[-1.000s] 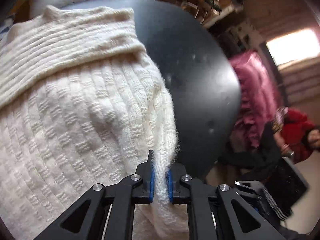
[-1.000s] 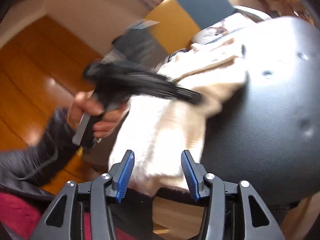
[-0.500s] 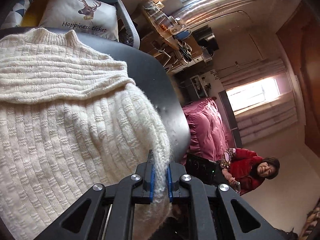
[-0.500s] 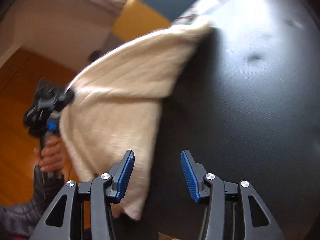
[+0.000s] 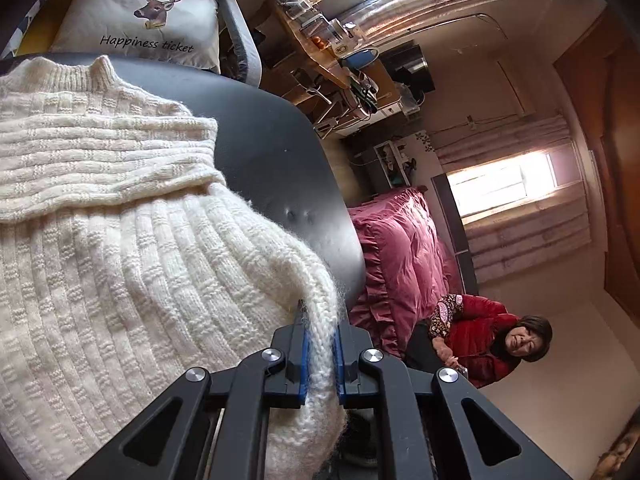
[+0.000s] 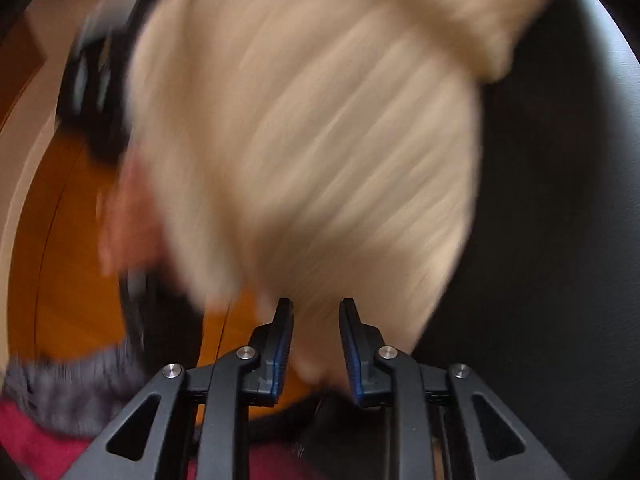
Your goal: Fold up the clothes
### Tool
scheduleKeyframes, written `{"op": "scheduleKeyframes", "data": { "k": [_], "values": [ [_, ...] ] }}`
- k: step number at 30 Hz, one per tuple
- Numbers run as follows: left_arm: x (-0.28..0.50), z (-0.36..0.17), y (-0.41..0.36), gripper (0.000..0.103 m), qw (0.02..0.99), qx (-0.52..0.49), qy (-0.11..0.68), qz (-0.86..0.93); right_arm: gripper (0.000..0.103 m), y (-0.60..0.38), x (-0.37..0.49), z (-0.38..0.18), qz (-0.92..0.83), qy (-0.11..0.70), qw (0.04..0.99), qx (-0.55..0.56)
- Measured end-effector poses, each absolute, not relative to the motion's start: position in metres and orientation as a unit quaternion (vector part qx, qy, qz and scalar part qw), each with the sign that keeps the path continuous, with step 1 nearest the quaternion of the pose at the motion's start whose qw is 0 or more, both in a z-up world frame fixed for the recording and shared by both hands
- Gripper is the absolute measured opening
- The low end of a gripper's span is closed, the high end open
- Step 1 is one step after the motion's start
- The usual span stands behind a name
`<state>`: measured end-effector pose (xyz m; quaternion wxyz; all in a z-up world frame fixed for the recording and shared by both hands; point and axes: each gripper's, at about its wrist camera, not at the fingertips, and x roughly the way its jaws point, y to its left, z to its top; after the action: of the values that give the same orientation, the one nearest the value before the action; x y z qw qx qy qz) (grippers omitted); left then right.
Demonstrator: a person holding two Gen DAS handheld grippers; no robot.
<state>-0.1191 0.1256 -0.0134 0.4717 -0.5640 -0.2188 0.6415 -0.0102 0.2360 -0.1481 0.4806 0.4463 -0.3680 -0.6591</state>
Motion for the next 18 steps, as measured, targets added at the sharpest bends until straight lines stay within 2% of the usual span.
{"op": "scheduleKeyframes", "data": {
  "k": [2,4,6,8,14,18],
  "values": [
    [-0.119,-0.012,0.142,0.01,0.471,-0.572,-0.202,0.641,0.023,0.233,0.005,-0.146,-0.667,-0.332,0.478,0.465],
    [-0.119,-0.014,0.16,0.01,0.467,-0.582,-0.18,0.641,0.029,0.238,0.019,-0.149,-0.695,-0.283,0.434,0.498],
    [-0.12,-0.02,0.179,0.01,0.465,-0.593,-0.158,0.638,0.036,0.245,0.035,-0.146,-0.76,-0.179,0.333,0.529],
    [-0.122,-0.027,0.196,0.01,0.465,-0.603,-0.14,0.633,0.036,0.245,0.054,-0.138,-0.798,-0.088,0.281,0.527],
    [-0.125,-0.035,0.21,0.01,0.459,-0.615,-0.129,0.628,0.036,0.219,0.069,-0.117,-0.841,-0.014,0.27,0.469],
    [-0.125,-0.032,0.204,0.01,0.456,-0.612,-0.134,0.632,0.034,0.21,0.057,-0.131,-0.845,0.016,0.263,0.466]
  ]
}}
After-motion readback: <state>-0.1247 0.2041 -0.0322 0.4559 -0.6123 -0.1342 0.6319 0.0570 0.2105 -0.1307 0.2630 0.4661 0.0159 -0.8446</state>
